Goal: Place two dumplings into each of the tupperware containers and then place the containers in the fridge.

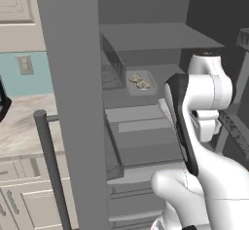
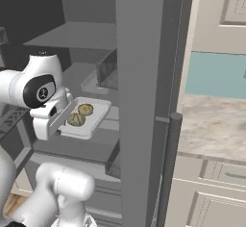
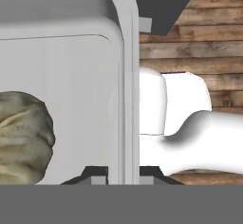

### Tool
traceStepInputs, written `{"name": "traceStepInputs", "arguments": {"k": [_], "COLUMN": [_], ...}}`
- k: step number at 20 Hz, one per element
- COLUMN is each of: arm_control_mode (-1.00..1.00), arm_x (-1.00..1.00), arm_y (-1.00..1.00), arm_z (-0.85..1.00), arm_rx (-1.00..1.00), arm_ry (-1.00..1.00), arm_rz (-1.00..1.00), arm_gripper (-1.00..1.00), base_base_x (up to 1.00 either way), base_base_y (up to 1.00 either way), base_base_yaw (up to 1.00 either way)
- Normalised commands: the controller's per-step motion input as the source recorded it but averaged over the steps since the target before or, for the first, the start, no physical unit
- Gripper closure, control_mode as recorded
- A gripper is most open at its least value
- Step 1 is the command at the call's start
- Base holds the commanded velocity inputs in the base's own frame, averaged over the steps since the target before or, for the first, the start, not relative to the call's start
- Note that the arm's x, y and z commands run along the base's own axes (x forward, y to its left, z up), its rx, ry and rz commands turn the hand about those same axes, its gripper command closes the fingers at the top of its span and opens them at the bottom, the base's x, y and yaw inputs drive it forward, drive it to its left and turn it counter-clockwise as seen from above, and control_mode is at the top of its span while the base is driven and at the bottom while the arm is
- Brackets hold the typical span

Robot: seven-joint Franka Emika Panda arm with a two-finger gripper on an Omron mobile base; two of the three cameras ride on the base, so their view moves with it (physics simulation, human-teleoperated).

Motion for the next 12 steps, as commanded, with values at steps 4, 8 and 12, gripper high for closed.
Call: {"name": "traceStepInputs", "arguments": {"k": [4,8,12], "arm_control_mode": [1.00,1.00,1.00], "arm_x": [0.00,0.00,0.00], "arm_y": [0.00,0.00,0.00], "arm_z": [0.00,0.00,0.00], "arm_rx": [0.00,0.00,0.00], "arm_ry": [0.00,0.00,0.00], "arm_rz": [0.00,0.00,0.00], "arm_gripper": [1.00,1.00,1.00], "base_base_x": [0.41,0.26,0.00], "base_base_y": [-0.09,-0.08,0.00], "base_base_yaw": [0.00,0.00,0.00]}}
